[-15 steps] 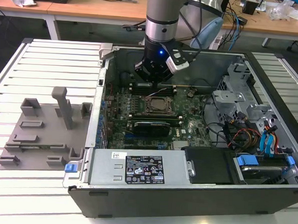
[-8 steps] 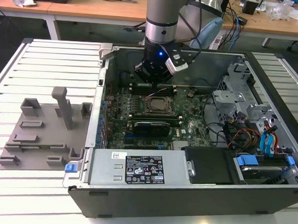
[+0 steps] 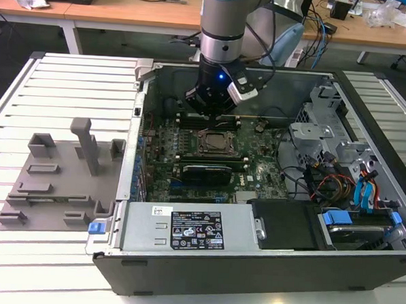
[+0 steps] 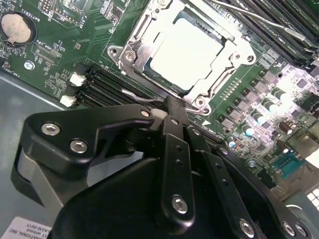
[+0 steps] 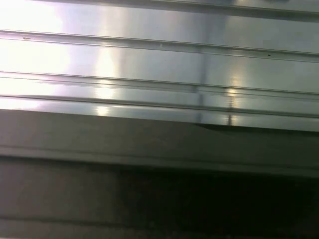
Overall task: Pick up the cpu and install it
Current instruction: 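Install the first cpu locking lever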
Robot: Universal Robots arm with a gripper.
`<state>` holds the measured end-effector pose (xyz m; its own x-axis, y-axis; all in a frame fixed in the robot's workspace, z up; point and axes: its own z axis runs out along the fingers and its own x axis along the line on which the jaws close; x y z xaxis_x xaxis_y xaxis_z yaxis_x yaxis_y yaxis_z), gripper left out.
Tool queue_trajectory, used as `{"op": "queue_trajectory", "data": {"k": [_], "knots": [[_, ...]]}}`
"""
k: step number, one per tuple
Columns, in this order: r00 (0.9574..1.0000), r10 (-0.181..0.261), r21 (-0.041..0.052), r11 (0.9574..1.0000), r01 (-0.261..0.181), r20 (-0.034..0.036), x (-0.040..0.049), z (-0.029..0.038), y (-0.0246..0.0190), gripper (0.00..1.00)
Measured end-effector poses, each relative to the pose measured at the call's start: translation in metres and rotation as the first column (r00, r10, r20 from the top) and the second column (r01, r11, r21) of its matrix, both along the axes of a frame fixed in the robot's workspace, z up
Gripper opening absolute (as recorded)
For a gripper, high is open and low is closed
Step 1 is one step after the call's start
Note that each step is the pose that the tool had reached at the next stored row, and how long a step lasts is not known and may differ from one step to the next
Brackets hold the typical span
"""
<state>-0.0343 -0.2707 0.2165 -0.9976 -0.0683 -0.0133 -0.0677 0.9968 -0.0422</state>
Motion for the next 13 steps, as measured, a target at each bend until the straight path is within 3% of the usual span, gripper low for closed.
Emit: {"op": "queue_trajectory", "data": {"k": [13], "knots": [[1.0,0.0,-0.0004,1.0,0.0,0.0,0.0077,-0.0092,0.0,0.11]]}}
